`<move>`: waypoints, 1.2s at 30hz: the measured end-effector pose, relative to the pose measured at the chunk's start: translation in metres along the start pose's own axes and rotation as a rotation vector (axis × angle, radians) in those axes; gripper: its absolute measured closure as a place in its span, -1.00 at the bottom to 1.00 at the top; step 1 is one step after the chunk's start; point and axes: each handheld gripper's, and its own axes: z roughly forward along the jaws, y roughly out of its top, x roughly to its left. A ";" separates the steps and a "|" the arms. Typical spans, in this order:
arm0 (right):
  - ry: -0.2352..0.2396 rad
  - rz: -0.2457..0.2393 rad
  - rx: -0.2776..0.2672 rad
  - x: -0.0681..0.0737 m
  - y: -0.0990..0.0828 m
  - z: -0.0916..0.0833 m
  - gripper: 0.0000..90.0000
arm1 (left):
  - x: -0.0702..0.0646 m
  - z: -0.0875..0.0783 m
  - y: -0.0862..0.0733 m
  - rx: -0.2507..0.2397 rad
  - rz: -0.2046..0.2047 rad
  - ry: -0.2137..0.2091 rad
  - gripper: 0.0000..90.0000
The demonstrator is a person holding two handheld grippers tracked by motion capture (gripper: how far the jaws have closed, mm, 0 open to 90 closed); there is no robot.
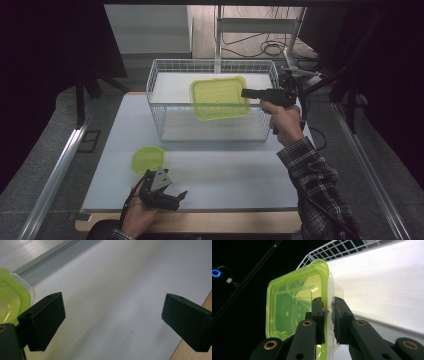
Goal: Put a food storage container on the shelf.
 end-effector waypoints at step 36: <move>-0.212 -0.007 -0.053 -0.012 0.039 0.038 0.75 | 0.000 0.000 0.000 0.007 0.011 0.002 -0.90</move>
